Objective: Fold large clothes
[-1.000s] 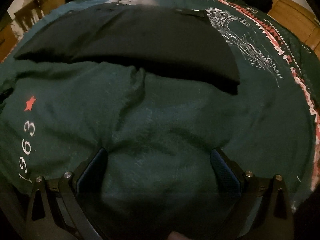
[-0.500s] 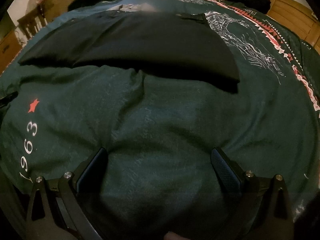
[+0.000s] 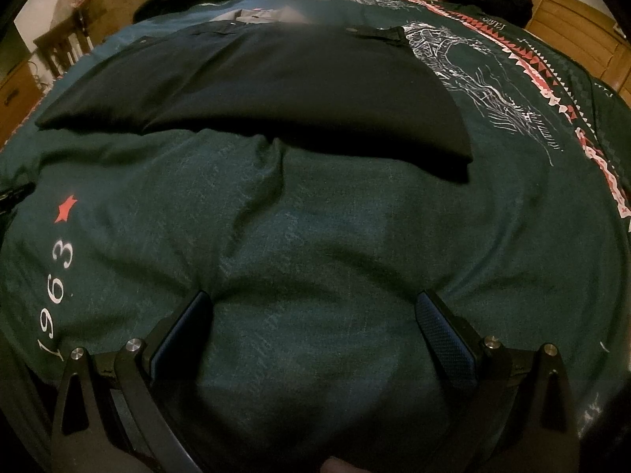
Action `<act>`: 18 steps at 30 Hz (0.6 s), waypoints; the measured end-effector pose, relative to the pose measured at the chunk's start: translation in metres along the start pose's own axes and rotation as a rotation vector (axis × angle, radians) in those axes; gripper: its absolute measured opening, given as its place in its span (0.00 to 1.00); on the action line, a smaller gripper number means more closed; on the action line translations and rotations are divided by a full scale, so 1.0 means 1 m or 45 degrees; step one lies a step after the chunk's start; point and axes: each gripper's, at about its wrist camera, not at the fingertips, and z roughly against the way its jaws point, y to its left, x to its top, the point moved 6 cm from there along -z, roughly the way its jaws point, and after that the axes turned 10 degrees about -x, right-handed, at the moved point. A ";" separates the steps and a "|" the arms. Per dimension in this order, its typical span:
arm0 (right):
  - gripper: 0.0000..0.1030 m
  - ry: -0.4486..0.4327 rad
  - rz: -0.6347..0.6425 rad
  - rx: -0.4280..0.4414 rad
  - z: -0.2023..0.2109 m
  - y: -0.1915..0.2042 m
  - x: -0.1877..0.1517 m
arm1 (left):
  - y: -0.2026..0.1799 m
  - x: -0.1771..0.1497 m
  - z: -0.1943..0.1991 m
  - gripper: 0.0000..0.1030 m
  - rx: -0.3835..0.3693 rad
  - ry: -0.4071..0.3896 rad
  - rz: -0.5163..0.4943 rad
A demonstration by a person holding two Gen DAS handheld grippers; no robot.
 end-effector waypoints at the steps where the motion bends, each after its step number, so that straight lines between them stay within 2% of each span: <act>1: 1.00 0.000 -0.001 0.000 0.000 0.000 0.000 | 0.000 0.000 0.000 1.00 -0.001 -0.001 0.001; 18: 1.00 -0.001 -0.001 0.000 0.000 0.000 0.000 | 0.000 0.000 0.000 1.00 0.001 -0.004 0.002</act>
